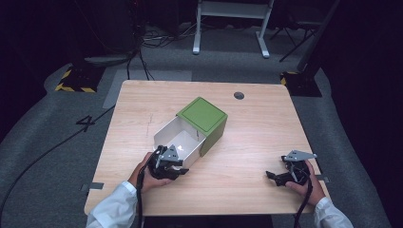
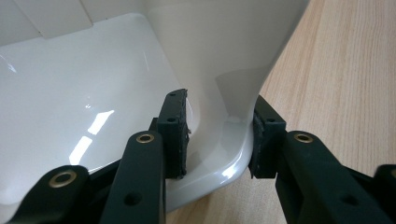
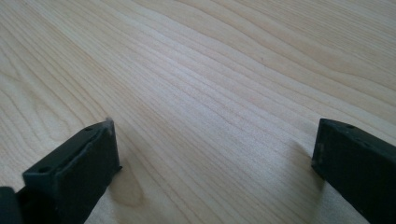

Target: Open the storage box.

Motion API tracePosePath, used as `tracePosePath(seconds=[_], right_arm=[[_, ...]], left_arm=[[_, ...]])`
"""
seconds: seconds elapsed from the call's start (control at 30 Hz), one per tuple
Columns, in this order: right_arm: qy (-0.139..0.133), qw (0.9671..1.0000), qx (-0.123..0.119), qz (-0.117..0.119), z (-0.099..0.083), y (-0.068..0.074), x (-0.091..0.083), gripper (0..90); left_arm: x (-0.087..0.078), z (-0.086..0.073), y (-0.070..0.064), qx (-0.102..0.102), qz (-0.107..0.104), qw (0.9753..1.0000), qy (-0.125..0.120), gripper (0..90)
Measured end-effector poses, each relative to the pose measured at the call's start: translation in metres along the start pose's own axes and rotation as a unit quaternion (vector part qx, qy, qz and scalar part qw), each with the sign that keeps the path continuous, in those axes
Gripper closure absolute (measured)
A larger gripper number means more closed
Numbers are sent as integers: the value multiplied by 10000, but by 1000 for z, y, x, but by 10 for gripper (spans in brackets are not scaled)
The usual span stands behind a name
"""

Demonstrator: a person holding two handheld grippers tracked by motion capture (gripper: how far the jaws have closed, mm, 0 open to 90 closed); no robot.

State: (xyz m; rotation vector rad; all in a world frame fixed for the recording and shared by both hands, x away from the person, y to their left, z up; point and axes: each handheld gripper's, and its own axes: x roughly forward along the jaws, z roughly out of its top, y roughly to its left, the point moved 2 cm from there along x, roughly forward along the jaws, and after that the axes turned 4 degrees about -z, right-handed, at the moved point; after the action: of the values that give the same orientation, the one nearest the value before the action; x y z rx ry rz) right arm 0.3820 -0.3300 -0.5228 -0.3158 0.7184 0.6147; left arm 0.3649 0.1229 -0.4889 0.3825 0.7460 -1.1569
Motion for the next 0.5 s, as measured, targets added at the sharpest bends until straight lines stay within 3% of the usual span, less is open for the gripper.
tracePosePath(seconds=[0.3,0.5], right_arm=[[0,10000,0,-3,0,0,0,5],[0,10000,0,-3,0,0,0,5]], left_arm=[[-7,4,-4,50,56,10000,7,590],[-18,12,-7,134,169,9998,-42,509]])
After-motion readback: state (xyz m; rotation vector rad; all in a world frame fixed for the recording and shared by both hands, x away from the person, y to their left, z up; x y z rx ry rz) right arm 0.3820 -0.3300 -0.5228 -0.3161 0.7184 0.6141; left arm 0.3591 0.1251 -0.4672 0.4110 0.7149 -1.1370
